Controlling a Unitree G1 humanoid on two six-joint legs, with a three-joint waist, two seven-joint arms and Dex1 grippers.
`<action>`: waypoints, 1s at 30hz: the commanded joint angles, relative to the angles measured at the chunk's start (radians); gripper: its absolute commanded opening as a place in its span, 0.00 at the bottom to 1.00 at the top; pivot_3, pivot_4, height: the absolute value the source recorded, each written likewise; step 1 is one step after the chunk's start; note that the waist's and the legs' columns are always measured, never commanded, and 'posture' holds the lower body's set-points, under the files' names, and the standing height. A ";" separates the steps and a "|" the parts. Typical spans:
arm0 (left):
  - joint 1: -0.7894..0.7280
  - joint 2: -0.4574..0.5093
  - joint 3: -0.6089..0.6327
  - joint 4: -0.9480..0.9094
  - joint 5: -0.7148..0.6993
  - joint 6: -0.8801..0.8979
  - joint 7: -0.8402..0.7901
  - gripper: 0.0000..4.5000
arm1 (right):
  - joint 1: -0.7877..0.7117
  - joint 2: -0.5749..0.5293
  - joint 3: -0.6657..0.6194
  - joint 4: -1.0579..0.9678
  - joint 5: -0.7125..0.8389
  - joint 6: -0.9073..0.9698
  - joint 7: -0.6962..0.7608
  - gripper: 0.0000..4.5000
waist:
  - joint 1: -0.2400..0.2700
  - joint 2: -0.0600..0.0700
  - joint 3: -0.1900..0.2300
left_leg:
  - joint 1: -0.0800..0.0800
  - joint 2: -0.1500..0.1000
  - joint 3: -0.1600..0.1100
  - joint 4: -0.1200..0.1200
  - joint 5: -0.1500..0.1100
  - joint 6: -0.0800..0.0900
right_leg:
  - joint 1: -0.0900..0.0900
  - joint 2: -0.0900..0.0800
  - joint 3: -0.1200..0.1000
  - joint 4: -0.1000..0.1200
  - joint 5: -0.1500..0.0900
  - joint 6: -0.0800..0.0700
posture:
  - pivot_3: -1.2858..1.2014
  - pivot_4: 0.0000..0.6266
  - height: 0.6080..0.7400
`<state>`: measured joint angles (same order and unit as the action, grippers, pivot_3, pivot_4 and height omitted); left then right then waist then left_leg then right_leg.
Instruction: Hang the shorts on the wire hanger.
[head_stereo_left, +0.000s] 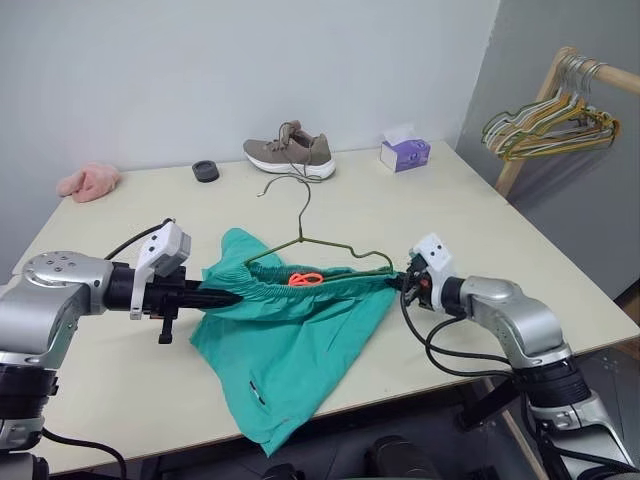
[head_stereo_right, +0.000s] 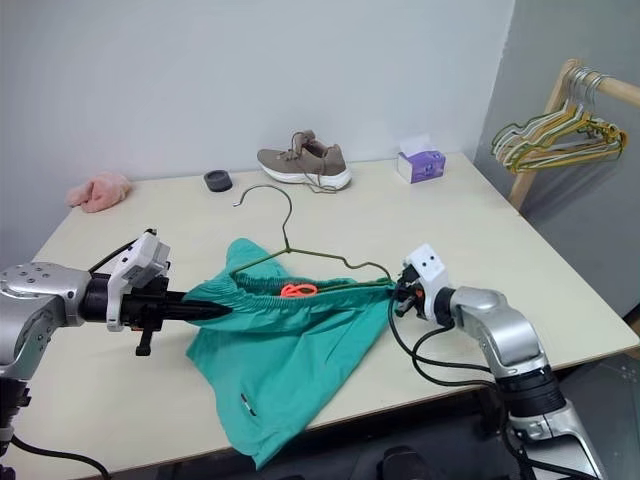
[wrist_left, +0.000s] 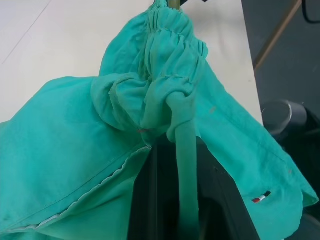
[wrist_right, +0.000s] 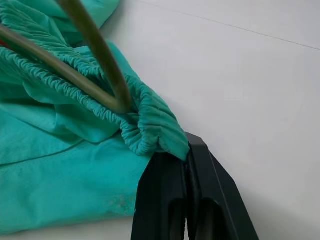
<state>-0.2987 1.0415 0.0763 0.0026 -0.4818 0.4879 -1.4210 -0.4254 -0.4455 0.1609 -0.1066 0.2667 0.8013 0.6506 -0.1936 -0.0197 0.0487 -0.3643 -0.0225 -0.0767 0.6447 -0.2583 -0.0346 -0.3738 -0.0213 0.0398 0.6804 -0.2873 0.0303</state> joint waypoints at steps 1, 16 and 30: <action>0.010 0.065 0.024 0.050 0.071 -0.057 0.008 0.00 | -0.007 -0.060 -0.052 -0.005 -0.020 0.008 -0.018 0.01 | 0.000 0.000 0.000 | 0.000 0.000 0.000 0.000 0.000 0.000 | 0.000 0.000 0.000 0.000 0.000 0.000 | 0.45 0.00 1.00; -0.021 0.004 -0.005 0.084 0.141 -0.134 0.049 0.00 | -0.009 -0.123 0.070 -0.158 -0.019 -0.036 0.072 0.01 | 0.000 0.000 0.000 | 0.000 0.000 0.001 0.000 0.000 0.000 | 0.000 0.000 0.000 0.000 0.000 0.000 | 0.44 0.00 1.00; -0.076 -0.091 0.164 0.053 -0.085 0.141 0.186 0.00 | -0.100 0.064 0.154 -0.030 -0.134 -0.121 -0.059 0.99 | -0.003 0.000 0.000 | 0.000 0.000 0.000 0.000 0.000 0.000 | 0.000 0.000 0.000 0.000 0.000 0.000 | 0.44 0.00 1.00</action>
<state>-0.3663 0.9363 0.2041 0.0844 -0.5420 0.6247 -1.2338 -0.4892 -0.3952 0.3161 -0.1465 0.1561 0.7178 0.6109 -0.1970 -0.0201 0.0487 -0.3643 -0.0222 -0.0767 0.6449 -0.2583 -0.0346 -0.3742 -0.0214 0.0400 0.6805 -0.2871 0.0305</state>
